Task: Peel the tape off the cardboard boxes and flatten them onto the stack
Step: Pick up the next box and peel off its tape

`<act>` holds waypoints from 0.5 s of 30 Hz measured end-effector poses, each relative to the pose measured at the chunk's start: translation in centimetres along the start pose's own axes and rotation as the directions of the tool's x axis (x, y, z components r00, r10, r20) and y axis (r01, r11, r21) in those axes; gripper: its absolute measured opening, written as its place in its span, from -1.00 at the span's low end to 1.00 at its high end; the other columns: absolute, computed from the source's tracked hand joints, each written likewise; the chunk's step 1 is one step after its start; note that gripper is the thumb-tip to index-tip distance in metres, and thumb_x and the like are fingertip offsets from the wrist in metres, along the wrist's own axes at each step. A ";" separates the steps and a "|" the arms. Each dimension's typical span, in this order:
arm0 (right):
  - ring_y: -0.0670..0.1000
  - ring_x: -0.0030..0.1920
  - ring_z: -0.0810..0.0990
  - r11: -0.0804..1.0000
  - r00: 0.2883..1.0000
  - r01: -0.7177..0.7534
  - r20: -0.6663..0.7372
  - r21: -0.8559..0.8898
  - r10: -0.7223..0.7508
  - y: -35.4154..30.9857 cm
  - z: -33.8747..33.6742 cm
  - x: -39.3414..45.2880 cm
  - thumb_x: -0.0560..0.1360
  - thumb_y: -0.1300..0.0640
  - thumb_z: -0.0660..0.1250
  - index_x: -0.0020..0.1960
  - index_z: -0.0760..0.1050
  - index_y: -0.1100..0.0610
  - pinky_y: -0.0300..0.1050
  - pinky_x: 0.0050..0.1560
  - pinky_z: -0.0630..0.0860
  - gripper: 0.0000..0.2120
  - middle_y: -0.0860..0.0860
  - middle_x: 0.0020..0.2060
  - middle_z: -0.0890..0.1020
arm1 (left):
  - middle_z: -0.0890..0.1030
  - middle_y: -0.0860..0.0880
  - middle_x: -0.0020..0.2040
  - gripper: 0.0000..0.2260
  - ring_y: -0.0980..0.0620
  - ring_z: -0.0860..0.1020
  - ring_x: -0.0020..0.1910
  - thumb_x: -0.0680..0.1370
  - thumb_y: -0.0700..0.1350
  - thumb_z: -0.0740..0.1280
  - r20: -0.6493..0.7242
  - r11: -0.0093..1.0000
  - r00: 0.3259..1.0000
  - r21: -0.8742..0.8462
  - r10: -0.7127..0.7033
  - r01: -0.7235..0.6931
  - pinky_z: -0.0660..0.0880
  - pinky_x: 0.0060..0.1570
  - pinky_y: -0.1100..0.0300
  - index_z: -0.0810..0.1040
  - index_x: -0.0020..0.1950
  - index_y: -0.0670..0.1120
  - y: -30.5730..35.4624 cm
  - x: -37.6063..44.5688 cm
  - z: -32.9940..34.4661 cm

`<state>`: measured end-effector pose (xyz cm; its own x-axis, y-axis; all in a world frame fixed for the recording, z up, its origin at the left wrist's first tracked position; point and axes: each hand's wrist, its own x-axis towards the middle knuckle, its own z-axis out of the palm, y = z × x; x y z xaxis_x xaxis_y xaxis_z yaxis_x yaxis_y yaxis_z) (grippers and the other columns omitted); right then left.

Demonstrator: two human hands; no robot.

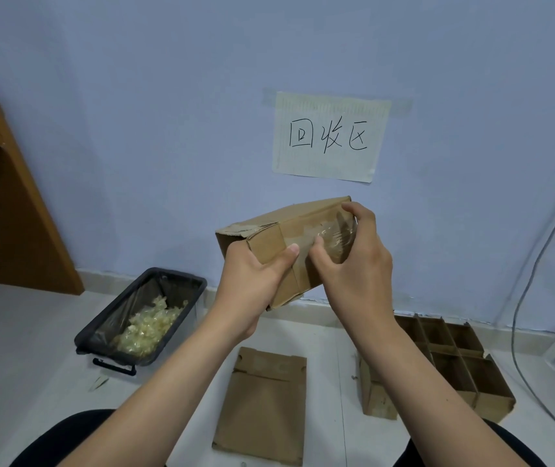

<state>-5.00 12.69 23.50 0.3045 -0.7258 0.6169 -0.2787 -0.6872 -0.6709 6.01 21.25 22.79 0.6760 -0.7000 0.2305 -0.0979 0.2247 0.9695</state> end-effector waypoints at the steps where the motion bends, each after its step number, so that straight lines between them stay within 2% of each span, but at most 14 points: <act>1: -0.06 0.01 0.56 1.000 1.000 0.009 -0.007 -0.003 -0.009 0.0 0.1 0.0 0.50 0.06 0.39 0.34 0.33 0.00 -0.16 -0.04 0.46 -0.55 -0.04 0.09 0.59 | 0.75 -0.02 -0.01 -0.89 -0.03 0.72 0.03 0.58 -0.19 0.44 -0.003 1.000 1.000 0.009 0.006 -0.006 0.63 0.14 -0.12 0.70 0.09 -0.09 0.0 0.0 -0.1; 5: -0.19 -0.14 0.43 1.000 0.999 0.025 -0.046 -0.010 -0.026 -0.2 0.6 0.0 0.49 0.10 0.39 0.25 0.37 0.01 -0.24 -0.18 0.36 -0.63 -0.07 0.03 0.57 | 0.75 -0.01 -0.01 -0.88 -0.02 0.71 0.04 0.58 -0.17 0.44 -0.013 0.998 0.999 0.045 0.032 -0.031 0.63 0.14 -0.14 0.70 0.10 -0.09 -0.1 0.1 -0.3; 8: -0.21 -0.21 0.41 0.999 0.998 0.035 -0.051 -0.034 -0.037 -0.2 0.7 -0.1 0.51 0.10 0.36 0.20 0.36 0.01 -0.36 -0.27 0.28 -0.70 -0.08 -0.03 0.55 | 0.75 -0.01 -0.03 -0.90 -0.02 0.71 0.02 0.58 -0.18 0.43 -0.012 0.998 0.999 0.060 0.035 -0.035 0.63 0.13 -0.12 0.71 0.07 -0.10 0.0 0.0 -0.2; 10: -0.16 -0.21 0.45 0.999 0.998 0.027 -0.057 -0.047 -0.030 -0.1 0.6 -0.1 0.55 0.11 0.32 0.17 0.37 0.04 -0.26 -0.26 0.30 -0.77 -0.06 -0.07 0.57 | 0.75 0.00 -0.05 -0.91 -0.01 0.72 0.00 0.58 -0.19 0.43 -0.014 0.997 0.999 0.071 0.029 -0.028 0.64 0.12 -0.09 0.70 0.05 -0.11 0.2 0.1 -0.2; 11: -0.08 -0.20 0.50 0.999 0.998 0.015 -0.065 -0.047 -0.018 0.0 0.5 0.0 0.56 0.13 0.29 0.16 0.38 0.06 -0.18 -0.22 0.33 -0.80 -0.04 -0.10 0.58 | 0.75 0.00 -0.06 -0.92 0.00 0.72 -0.02 0.57 -0.19 0.44 -0.022 0.997 0.999 0.076 0.023 -0.022 0.64 0.11 -0.08 0.70 0.05 -0.11 0.3 0.3 -0.2; 13: 0.04 -0.08 0.59 0.999 0.997 0.004 -0.077 -0.052 -0.008 0.5 0.3 0.3 0.59 0.16 0.26 0.15 0.41 0.09 -0.07 -0.13 0.45 -0.86 0.01 -0.08 0.61 | 0.75 0.00 -0.06 -0.91 -0.01 0.72 -0.03 0.57 -0.18 0.45 -0.045 0.997 0.999 0.072 0.009 -0.006 0.65 0.09 -0.08 0.69 0.05 -0.12 0.4 0.6 -0.4; 15: 0.06 0.25 0.55 0.994 0.993 0.055 -0.096 -0.096 -0.065 0.8 0.0 0.4 0.59 0.12 0.29 0.10 0.50 0.08 -0.09 0.07 0.47 -0.90 0.05 0.18 0.60 | 0.75 -0.01 -0.04 -0.89 -0.01 0.72 -0.02 0.56 -0.18 0.46 -0.061 0.998 0.998 0.056 -0.001 0.005 0.65 0.09 -0.09 0.69 0.07 -0.13 0.4 0.8 -0.6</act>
<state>-5.09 11.89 23.18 0.2333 -0.6796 0.6955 -0.3475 -0.7263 -0.5931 6.95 21.15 23.30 0.7193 -0.6577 0.2236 -0.1352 0.1832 0.9737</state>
